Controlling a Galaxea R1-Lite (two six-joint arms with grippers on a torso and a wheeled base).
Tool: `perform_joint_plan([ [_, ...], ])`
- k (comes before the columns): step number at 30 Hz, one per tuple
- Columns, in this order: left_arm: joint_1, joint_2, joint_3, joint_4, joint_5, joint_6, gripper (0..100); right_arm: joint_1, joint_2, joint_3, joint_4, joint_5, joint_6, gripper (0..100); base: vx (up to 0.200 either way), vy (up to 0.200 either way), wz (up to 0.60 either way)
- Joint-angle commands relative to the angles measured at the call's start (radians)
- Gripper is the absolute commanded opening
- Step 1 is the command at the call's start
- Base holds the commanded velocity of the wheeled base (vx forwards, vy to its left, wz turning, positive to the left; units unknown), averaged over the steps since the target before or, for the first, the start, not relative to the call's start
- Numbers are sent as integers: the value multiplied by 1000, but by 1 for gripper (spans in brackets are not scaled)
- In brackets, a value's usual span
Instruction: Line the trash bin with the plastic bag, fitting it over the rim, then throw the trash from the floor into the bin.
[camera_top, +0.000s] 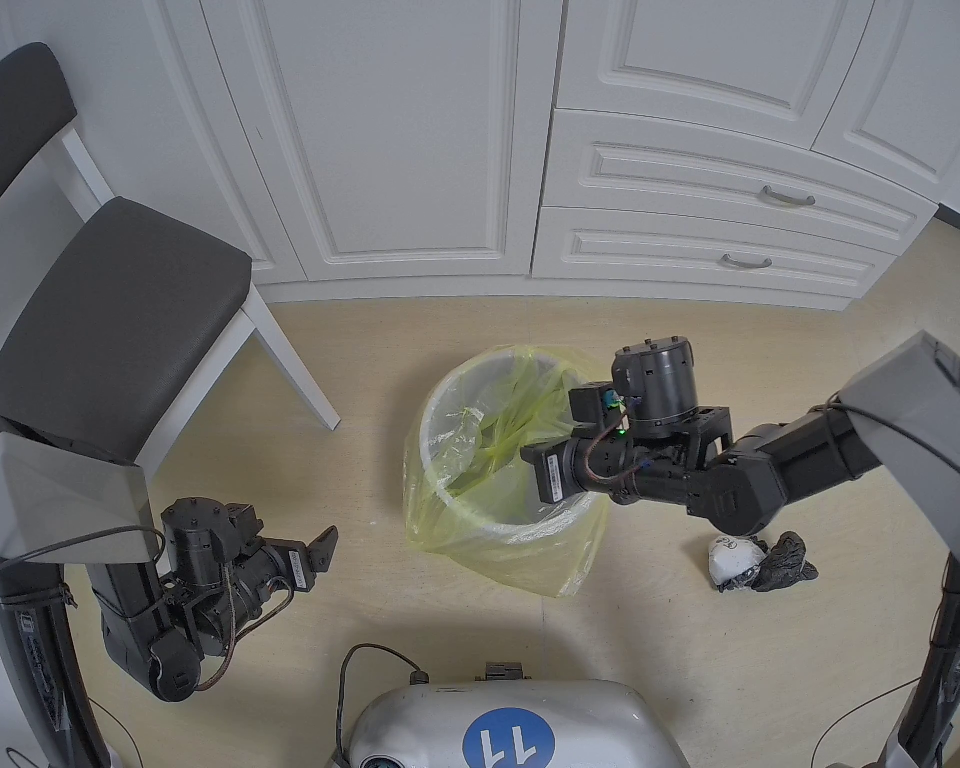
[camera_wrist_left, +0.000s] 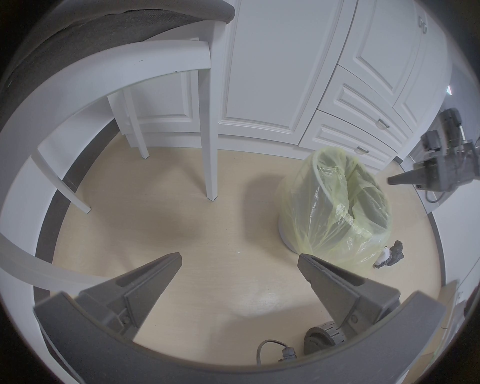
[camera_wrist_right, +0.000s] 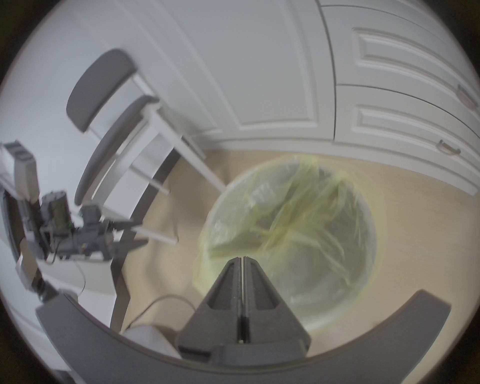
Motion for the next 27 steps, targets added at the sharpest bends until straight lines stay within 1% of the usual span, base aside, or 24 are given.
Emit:
perform_joint_plan([
  [1, 2, -13, 2, -1, 0, -1, 100, -19, 235, -181, -71, -53, 72, 0, 0, 0, 0],
  [4, -2, -13, 4, -1, 8, -1, 100, -20, 311, -259, -69, -77, 93, 0, 0, 0, 0],
  [8, -4, -13, 10, -1, 26, -1, 100, -23, 356, -288, -60, -97, 88, 0, 0, 0, 0],
  [10, -2, -11, 10, -1, 28, -1, 100, -34, 365, -296, -55, -114, 70, 0, 0, 0, 0],
  [13, -2, -10, 8, -1, 28, -1, 100, -51, 386, -317, -45, -160, 27, 0, 0, 0, 0],
  [16, -4, -8, 11, -1, 29, -1, 100, -58, 419, -354, -11, -198, 13, 0, 0, 0, 0],
  [20, -4, -13, 14, -1, 48, -1, 100, -57, 454, -403, 46, -197, 24, 0, 0, 0, 0],
  [27, -4, -22, 31, -1, 60, -6, 100, -43, 446, -416, 49, -186, 73, 0, 0, 0, 0],
])
